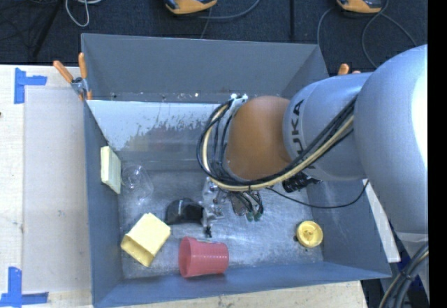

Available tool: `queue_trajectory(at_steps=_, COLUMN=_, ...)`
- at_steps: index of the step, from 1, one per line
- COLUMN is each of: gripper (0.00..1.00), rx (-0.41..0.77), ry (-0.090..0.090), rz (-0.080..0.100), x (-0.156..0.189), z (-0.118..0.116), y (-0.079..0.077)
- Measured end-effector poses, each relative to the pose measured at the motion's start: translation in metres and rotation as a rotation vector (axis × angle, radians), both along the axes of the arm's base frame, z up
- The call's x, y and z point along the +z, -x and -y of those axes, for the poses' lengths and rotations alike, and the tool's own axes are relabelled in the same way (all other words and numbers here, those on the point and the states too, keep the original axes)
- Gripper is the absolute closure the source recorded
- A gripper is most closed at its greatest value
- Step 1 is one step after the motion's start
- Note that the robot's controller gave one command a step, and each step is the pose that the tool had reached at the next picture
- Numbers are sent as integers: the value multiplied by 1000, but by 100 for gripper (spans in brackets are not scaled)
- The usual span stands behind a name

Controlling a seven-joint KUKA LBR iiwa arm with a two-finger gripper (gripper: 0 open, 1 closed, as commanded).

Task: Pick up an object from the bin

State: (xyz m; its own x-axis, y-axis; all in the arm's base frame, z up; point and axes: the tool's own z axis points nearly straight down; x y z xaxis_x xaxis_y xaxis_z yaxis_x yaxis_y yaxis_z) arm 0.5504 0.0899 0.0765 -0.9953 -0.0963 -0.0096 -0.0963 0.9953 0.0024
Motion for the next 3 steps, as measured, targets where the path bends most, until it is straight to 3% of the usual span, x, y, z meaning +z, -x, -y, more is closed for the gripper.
queue_trajectory(at_steps=1, gripper=100, rx=0, ry=0, rz=0, x=0, z=0, y=0)
queue_trajectory(at_steps=2, gripper=100, rx=4, ry=4, rz=-16, x=33, z=1, y=3)
queue_trajectory(at_steps=3, gripper=100, rx=-12, ry=3, rz=-8, x=190, z=-2, y=-11)
